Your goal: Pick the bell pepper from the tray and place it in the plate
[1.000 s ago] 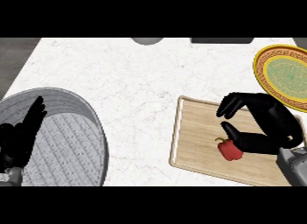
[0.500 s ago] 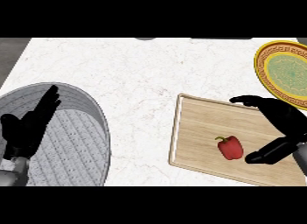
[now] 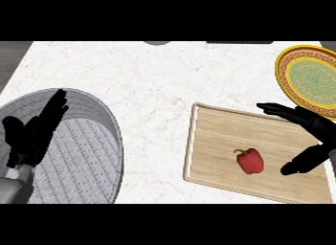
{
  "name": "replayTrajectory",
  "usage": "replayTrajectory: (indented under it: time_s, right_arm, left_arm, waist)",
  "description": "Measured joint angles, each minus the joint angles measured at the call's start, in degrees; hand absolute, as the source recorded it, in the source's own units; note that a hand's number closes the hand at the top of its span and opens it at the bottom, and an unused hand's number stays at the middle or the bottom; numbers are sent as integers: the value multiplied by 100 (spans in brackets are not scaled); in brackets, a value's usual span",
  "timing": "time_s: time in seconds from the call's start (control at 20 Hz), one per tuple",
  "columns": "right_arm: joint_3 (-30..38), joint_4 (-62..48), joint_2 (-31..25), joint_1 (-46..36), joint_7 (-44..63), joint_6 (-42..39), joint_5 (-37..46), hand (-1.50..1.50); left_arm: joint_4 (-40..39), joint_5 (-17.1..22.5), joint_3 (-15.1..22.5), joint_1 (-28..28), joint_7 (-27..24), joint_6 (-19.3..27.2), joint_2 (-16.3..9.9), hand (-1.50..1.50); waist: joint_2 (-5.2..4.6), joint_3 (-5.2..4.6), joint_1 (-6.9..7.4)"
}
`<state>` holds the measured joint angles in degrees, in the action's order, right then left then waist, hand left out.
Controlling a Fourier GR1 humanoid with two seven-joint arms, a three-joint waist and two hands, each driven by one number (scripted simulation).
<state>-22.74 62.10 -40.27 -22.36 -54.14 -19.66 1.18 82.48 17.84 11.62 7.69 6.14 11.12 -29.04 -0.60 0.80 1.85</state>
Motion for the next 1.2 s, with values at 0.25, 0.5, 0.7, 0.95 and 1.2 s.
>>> replayTrajectory:
  time_s: [0.25,0.5,0.7,0.95,1.2]
  right_arm:
    - [-375,-378,-85,-370,-122,164,580,-150]
    - [-707,-547,-72,-508,-242,436,1235,-150]
    - [-849,-743,108,-644,-255,731,1802,-150]
    - [-889,-724,233,-675,-168,871,2383,-150]
    - [-896,-663,368,-702,-30,845,2882,-150]
  left_arm:
    - [-122,-4,18,137,-61,98,172,0]
    - [-221,-27,-90,206,-73,88,292,0]
    - [-480,-94,-152,356,-207,22,436,0]
    - [-295,-215,-225,285,-29,17,513,0]
    - [-339,-327,-342,331,54,-83,549,0]
  waist:
    - [18,-28,-29]
    - [41,-47,-88]
    - [63,-36,-121]
    - [70,-52,-143]
    - [73,-56,-156]
